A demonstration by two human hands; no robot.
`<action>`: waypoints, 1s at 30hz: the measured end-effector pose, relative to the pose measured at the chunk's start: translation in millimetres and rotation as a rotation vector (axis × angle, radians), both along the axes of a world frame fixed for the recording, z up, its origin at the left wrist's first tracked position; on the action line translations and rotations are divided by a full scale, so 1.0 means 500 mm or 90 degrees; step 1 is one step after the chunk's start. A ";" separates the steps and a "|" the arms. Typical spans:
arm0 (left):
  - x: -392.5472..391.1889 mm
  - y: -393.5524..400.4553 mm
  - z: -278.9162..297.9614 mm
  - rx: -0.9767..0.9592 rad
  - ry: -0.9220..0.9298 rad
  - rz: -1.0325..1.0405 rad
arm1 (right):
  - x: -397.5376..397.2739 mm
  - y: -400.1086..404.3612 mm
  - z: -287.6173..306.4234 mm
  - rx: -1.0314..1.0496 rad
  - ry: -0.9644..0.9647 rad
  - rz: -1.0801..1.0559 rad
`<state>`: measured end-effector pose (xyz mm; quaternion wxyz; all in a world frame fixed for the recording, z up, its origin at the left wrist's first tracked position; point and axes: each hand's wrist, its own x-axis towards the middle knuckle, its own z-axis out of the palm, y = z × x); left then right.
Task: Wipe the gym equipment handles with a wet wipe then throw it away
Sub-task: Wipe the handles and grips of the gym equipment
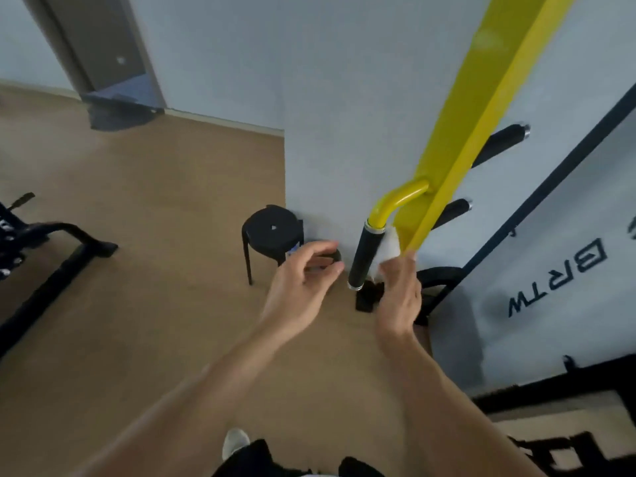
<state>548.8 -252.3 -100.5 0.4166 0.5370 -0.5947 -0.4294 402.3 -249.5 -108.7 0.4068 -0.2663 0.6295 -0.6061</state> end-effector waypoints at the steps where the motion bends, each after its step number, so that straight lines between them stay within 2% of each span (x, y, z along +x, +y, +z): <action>1: 0.002 -0.031 0.005 -0.017 -0.005 -0.018 | 0.004 0.000 -0.005 -0.021 0.035 -0.003; 4: -0.005 -0.106 0.027 -0.066 -0.014 -0.067 | 0.006 -0.025 -0.019 -0.099 0.149 0.036; 10: -0.052 -0.184 0.067 -0.150 -0.096 -0.172 | -0.002 -0.081 -0.015 -0.081 0.274 0.069; 14: -0.072 -0.207 0.067 -0.226 -0.114 -0.117 | -0.002 -0.102 -0.005 -0.134 0.240 0.105; 20: -0.062 -0.232 0.064 -0.264 -0.212 -0.074 | -0.033 -0.164 -0.073 -0.177 0.371 0.174; 24: -0.044 -0.242 0.070 -0.244 -0.235 -0.021 | -0.036 -0.190 -0.138 -0.137 0.413 0.279; 28: -0.032 -0.249 0.076 -0.245 -0.277 0.015 | -0.021 -0.226 -0.083 -0.262 0.422 0.230; 30: -0.027 -0.258 0.084 -0.218 -0.286 0.022 | -0.006 -0.241 -0.065 -0.284 0.418 0.209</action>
